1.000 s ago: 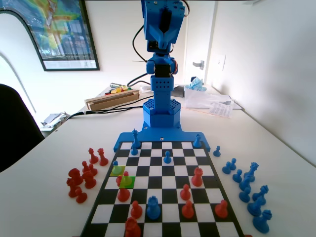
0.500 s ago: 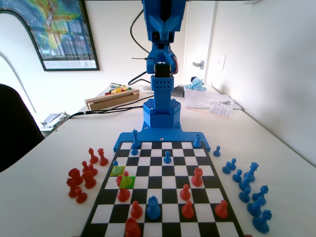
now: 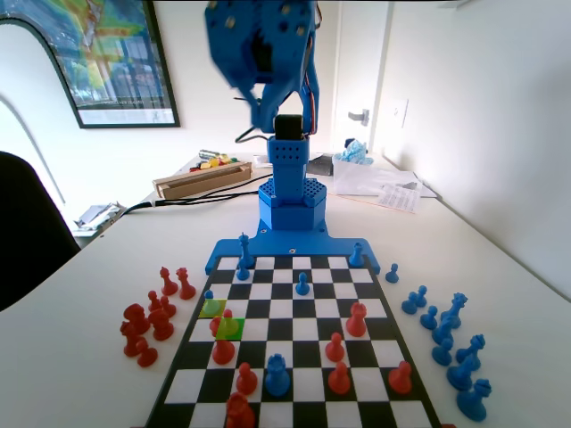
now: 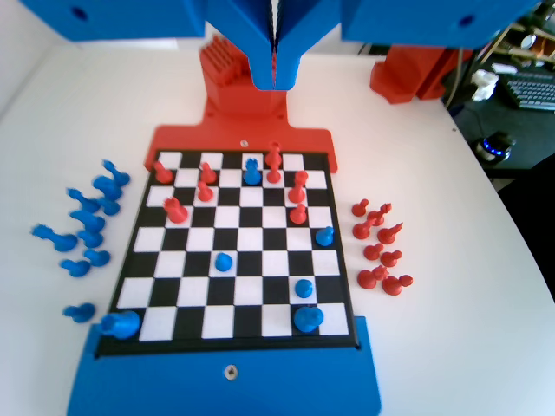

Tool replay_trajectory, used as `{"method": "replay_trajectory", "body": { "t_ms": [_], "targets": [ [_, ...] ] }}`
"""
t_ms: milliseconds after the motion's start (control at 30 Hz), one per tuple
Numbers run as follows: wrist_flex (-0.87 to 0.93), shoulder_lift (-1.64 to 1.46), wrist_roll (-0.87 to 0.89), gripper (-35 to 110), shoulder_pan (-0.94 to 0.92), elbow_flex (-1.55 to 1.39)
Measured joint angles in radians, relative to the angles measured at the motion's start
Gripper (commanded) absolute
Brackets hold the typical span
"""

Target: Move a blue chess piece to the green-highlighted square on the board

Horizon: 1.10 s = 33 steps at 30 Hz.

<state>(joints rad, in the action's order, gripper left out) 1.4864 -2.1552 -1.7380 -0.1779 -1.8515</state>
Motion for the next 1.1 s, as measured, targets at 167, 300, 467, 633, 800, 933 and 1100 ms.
{"method": "replay_trajectory", "body": {
  "t_ms": [167, 300, 467, 633, 800, 933, 1100],
  "targets": [
    [-0.040, 0.100, -0.067, 1, -0.015, 0.000],
    [-0.051, 0.190, -0.144, 1, -0.040, 0.000],
    [-0.100, 0.307, -0.215, 1, -0.074, 0.011],
    [-0.187, 0.422, -0.230, 1, -0.094, 0.051],
    [-0.298, 0.515, -0.230, 1, -0.095, 0.055],
    [-0.368, 0.592, -0.244, 1, -0.112, 0.055],
    [-0.399, 0.716, -0.238, 1, -0.114, 0.064]
  ]
}}
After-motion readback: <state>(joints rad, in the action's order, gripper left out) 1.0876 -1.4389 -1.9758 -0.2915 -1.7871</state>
